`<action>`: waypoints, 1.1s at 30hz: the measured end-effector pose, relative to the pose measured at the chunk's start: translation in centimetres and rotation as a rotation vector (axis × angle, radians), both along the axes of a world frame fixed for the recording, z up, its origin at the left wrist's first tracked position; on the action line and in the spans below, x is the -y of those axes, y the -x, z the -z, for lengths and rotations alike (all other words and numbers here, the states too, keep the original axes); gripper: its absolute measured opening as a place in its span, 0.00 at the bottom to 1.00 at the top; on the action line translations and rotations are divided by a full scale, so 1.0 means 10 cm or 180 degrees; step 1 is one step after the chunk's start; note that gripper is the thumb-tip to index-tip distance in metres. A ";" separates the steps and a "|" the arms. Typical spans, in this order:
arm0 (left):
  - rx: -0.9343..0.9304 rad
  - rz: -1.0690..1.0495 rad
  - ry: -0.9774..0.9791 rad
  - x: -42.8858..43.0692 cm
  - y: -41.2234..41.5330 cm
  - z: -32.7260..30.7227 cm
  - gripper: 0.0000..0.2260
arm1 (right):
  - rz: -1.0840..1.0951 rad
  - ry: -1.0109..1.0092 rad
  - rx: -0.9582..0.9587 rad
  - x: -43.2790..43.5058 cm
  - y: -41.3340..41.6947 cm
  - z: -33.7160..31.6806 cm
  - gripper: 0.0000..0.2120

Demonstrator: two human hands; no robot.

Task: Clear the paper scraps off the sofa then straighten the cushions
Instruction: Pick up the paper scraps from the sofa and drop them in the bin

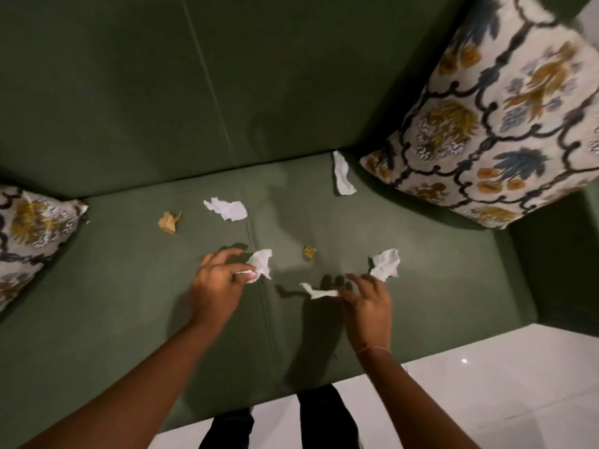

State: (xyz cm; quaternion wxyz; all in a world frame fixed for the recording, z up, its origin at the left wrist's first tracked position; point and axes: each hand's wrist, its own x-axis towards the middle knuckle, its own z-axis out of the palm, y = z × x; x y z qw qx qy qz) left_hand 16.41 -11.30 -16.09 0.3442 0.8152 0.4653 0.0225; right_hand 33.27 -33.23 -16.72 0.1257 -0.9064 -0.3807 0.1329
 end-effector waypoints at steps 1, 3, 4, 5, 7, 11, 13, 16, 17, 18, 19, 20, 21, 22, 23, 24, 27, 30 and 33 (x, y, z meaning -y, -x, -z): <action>0.0016 0.0036 0.0000 0.05 -0.16 0.02 0.03 | 0.0181 0.0051 0.0191 0.04 -0.20 -0.01 0.08; -0.0036 0.0175 -0.0003 0.12 -0.40 0.10 0.03 | 0.0382 0.0356 0.0316 0.08 -0.53 0.01 0.07; -0.0121 0.0256 0.0004 0.14 -0.48 0.14 0.04 | 0.0414 0.0547 0.0221 0.08 -0.66 0.04 0.08; -0.0255 0.0332 0.0026 0.15 -0.53 0.20 0.04 | 0.0414 0.0733 0.0064 0.09 -0.75 0.08 0.09; -0.0609 0.0397 0.0030 0.17 -0.55 0.29 0.04 | 0.0324 0.0946 -0.0234 0.11 -0.87 0.19 0.11; -0.0893 0.0475 -0.0267 0.23 -0.46 0.42 0.05 | 0.0162 0.0803 -0.0574 0.17 -0.85 0.33 0.15; -0.0888 0.0333 -0.0077 0.23 -0.44 0.41 0.04 | 0.0163 0.0631 -0.0595 0.19 -0.84 0.37 0.16; -0.0719 -0.0144 0.0234 0.22 -0.42 0.37 0.06 | 0.0581 0.0481 -0.0744 0.13 -0.82 0.36 0.15; -0.0563 -0.0398 0.0308 0.22 -0.40 0.34 0.06 | 0.0934 0.0355 -0.0886 0.09 -0.77 0.33 0.13; -0.0420 -0.0642 0.0377 0.23 -0.38 0.31 0.06 | 0.1311 0.0200 -0.1053 0.04 -0.73 0.31 0.12; -0.0303 -0.0857 0.0426 0.23 -0.34 0.27 0.06 | 0.1626 0.0041 -0.1226 -0.02 -0.65 0.27 0.11; -0.0234 -0.1041 0.0475 0.25 -0.27 0.24 0.06 | 0.1855 -0.0071 -0.1411 -0.09 -0.55 0.23 0.10; -0.0189 -0.1218 0.0536 0.25 -0.16 0.20 0.06 | 0.1974 -0.0145 -0.1621 -0.16 -0.44 0.19 0.10; -0.0135 -0.1394 0.0589 0.26 -0.04 0.17 0.06 | 0.1986 -0.0152 -0.1843 -0.23 -0.31 0.15 0.10; -0.0059 -0.1551 0.0660 0.27 0.08 0.14 0.06 | 0.1896 -0.0109 -0.2022 -0.29 -0.17 0.12 0.10; 0.0016 -0.1706 0.0743 0.26 0.31 0.10 0.06 | 0.1696 -0.0028 -0.2144 -0.39 0.06 0.06 0.10; -0.0052 -0.1861 0.0824 0.30 0.95 0.00 0.06 | 0.1236 0.0226 -0.2292 -0.60 0.65 -0.04 0.08; -0.0180 -0.2225 0.0803 0.37 1.88 -0.10 0.05 | 0.0709 0.0638 -0.2429 -0.83 1.44 -0.14 0.07; -0.0471 -0.2647 0.0816 0.51 2.91 -0.11 0.04 | 0.0266 0.1086 -0.2637 -1.05 2.35 -0.20 0.05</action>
